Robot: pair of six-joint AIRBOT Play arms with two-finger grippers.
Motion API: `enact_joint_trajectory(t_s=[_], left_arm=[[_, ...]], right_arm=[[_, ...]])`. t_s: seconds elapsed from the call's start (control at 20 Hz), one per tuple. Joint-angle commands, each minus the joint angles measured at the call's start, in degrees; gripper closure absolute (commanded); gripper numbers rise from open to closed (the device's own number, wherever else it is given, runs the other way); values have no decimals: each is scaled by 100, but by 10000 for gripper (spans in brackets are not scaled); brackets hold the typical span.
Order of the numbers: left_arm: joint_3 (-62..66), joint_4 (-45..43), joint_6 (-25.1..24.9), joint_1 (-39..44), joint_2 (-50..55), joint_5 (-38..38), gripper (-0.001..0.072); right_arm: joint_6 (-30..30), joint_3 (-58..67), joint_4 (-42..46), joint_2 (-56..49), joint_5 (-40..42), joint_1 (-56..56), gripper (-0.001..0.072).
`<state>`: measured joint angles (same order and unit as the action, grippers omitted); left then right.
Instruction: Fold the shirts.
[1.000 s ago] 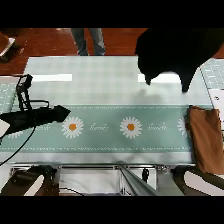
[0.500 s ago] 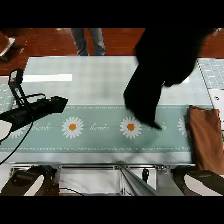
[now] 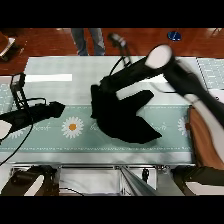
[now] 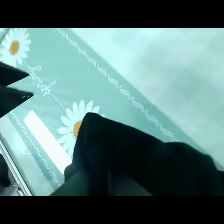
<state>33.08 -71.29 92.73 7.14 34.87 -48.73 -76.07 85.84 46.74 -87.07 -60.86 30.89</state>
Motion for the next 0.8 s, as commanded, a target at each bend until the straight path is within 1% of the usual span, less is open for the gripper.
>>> enact_joint_trajectory(t_s=[0.0,0.05,0.15,0.25,0.3,0.35,0.45,0.5,0.55,0.65,0.75], left_arm=[[-129,409,-9,-13,9,-520,199],[-219,564,-9,7,22,-531,199],[-369,660,-11,76,37,-564,199],[-378,658,-9,50,37,-800,198],[-378,660,-9,20,37,-927,198],[-380,660,-9,13,39,-1067,198],[-431,890,-9,68,70,-1285,198],[-553,1161,-13,138,105,-1178,198],[-761,1486,-55,256,175,-817,198],[-1169,2083,-197,595,490,160,198],[-1224,2129,-205,776,1029,879,198]], right_arm=[[-76,-164,-1067,-857,428,238,450],[7,-162,-1215,-944,345,179,299],[33,-111,-1233,-881,-85,-269,300],[35,-50,-1165,-553,-901,-1250,300],[33,-50,-955,-299,-1226,-1829,300],[26,-66,-487,24,-1528,-2476,300],[-131,-472,603,782,-1624,-3633,300],[-214,-885,929,1172,-1497,-4127,301],[-271,-1488,997,1589,-1246,-4594,306],[-254,-2828,940,2345,-774,-5198,306],[-74,-3978,938,2924,-546,-5429,306]])
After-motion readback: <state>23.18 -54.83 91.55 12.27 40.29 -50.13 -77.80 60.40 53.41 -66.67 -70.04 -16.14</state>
